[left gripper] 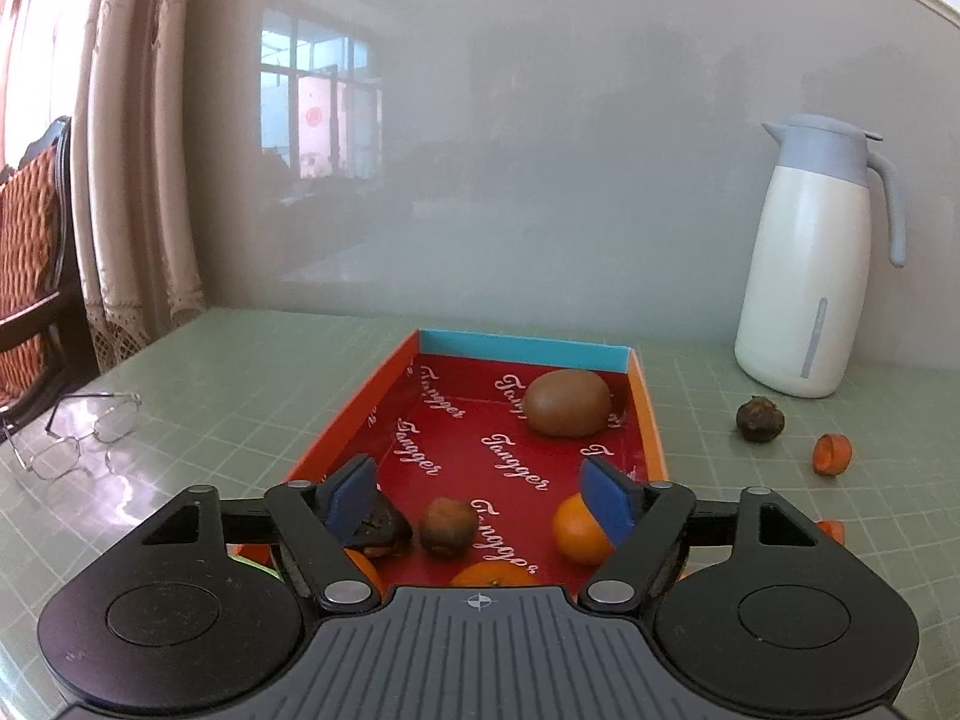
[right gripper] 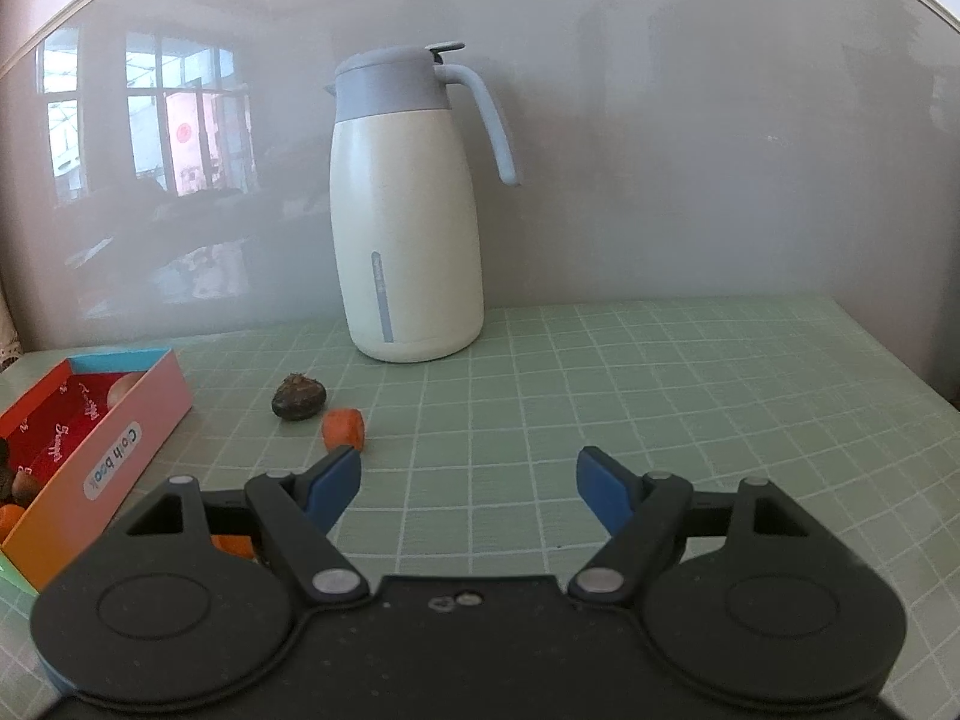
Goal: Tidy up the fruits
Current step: 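Carry the orange into the red box and open the left gripper, then move the right gripper to an orange carrot chunk and grasp it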
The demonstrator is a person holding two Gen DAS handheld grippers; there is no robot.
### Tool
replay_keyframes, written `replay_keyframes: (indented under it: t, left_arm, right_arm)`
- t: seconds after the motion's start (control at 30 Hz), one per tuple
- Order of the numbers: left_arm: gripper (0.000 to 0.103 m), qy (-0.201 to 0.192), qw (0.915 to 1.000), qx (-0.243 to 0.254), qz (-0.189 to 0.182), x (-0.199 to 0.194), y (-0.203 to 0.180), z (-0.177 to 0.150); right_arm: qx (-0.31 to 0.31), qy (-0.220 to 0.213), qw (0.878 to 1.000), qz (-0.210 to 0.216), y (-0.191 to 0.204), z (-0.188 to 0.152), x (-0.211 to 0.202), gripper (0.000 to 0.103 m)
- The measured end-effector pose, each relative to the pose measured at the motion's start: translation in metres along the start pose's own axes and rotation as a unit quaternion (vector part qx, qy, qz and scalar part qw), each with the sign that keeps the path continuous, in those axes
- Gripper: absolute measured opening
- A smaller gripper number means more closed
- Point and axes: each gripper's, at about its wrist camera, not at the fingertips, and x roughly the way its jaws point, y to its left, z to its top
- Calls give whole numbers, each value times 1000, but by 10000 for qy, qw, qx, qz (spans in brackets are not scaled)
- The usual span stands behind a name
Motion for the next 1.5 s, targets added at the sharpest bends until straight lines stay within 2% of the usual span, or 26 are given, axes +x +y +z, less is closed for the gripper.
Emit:
replay_keyframes:
  t: [0.47,1.23,1.37,1.5]
  left_arm:
    - [89,-68,9996,83,259,-7,19,1]
    - [91,-7,9971,-173,738,-8,81,-6]
    - [91,28,9964,-222,816,-8,91,-8]
    - [91,59,9957,-273,887,-8,102,-10]
  right_arm:
    - [-92,89,9994,323,23,-2,3,79]
    - [-527,390,9950,759,84,-13,22,72]
    - [-681,484,9932,806,99,-17,30,67]
    - [-781,666,9918,757,110,-21,40,55]
